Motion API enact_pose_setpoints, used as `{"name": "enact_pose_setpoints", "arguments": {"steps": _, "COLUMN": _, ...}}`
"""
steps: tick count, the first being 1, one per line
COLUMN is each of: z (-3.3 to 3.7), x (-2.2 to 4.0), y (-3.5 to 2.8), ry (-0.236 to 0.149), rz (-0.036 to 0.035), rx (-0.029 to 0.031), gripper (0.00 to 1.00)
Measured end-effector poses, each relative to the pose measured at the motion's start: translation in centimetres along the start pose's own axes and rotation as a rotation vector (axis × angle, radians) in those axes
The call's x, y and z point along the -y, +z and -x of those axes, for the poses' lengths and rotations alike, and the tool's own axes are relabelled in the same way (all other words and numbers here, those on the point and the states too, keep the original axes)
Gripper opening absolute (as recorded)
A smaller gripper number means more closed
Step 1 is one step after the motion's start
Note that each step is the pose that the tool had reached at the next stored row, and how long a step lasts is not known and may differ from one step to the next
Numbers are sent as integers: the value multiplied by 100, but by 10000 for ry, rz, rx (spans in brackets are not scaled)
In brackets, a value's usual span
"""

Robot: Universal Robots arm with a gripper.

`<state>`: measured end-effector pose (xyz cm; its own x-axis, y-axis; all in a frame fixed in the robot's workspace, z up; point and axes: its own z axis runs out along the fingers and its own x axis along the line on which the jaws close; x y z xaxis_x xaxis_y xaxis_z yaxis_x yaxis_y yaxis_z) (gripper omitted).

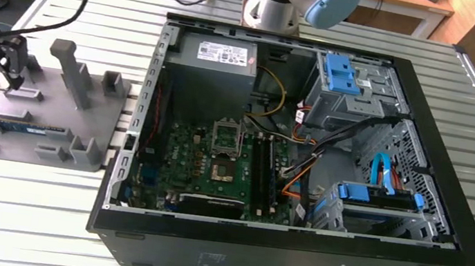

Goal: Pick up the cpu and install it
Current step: 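Pick up the cpu and move it towards the insertion slot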

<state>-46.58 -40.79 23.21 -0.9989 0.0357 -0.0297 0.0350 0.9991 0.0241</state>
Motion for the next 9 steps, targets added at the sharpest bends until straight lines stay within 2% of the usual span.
{"name": "enact_pose_setpoints", "arguments": {"steps": 9, "z": 0, "x": -1, "y": -27, "ry": 0, "rz": -2, "rx": -3, "gripper": 47}}
